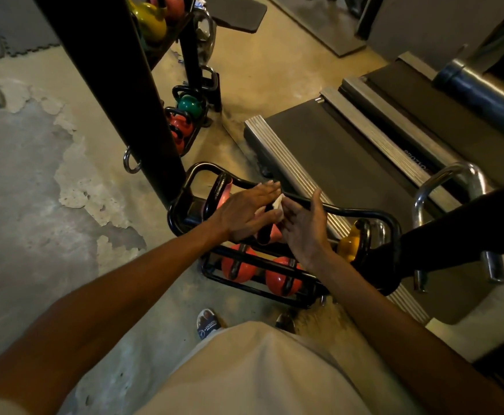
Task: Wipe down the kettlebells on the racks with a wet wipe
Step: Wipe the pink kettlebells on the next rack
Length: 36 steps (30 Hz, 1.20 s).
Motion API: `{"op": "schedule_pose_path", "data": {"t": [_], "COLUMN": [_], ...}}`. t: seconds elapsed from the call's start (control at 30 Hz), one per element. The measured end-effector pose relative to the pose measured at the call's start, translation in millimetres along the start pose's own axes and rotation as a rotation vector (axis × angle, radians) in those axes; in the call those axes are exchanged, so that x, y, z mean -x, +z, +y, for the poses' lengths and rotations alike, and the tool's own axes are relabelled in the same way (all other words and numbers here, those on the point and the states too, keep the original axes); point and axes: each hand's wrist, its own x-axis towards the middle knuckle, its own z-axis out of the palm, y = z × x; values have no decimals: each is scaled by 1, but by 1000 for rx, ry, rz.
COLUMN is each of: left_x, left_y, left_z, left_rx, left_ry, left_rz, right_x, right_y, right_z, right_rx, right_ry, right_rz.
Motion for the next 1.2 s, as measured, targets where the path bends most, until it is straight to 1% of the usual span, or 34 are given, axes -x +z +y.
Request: {"op": "schedule_pose_path", "data": {"t": [0.1, 0.17, 0.27, 0.37, 0.43, 0.47, 0.57, 0.67, 0.73, 0.8, 0.93, 0.97, 1.0, 1.03, 1.1, 1.13, 1.2], "left_x": [-11, -15, -16, -16, -17, -18, -18, -16, -16, -18, -19, -19, -19, -18, -18, -19, -19], "left_y": [-6, -9, -11, -12, -13, -13, -14, -12, -14, -17, -20, -20, -20, -20, -20, -19, -18], "left_z": [-7, -10, -13, -15, -17, -18, -22, -22, -20, -18, -18, -19, -19, -19, -18, -18, -18], "left_rx": [59, 120, 169, 174, 193, 200, 197, 200, 208, 194, 166, 161, 159, 158, 140, 125, 105], "left_ry": [26, 29, 39, 47, 47, 43, 49, 60, 61, 73, 97, 97, 94, 93, 107, 118, 120], "left_rz": [-66, -72, -83, -92, -102, -108, -119, -108, -93, -87, -91, -87, -83, -82, -71, -60, -57], "right_x": [17, 34, 41, 26, 21, 20, 24, 21, 14, 10, 16, 16, 13, 9, 1, -1, -2], "right_y": [10, 15, 11, 1, -1, -4, -20, -26, -20, -15, -15, -13, -11, -8, -3, -1, -4], "right_z": [26, 50, 75, 74, 69, 70, 75, 64, 56, 56, 68, 66, 61, 57, 48, 47, 55], "right_rx": [230, 472, 883, 1378, 1584, 1679, 1977, 2099, 2147, 2194, 2298, 2308, 2307, 2290, 2261, 2266, 2277], "right_ry": [-113, -216, -369, -549, -647, -681, -756, -804, -826, -805, -730, -755, -812, -859, -883, -877, -934], "right_rz": [-33, -14, -82, 0, 25, 4, -142, -236, -254, -278, -521, -539, -508, -440, -296, -268, -334]}}
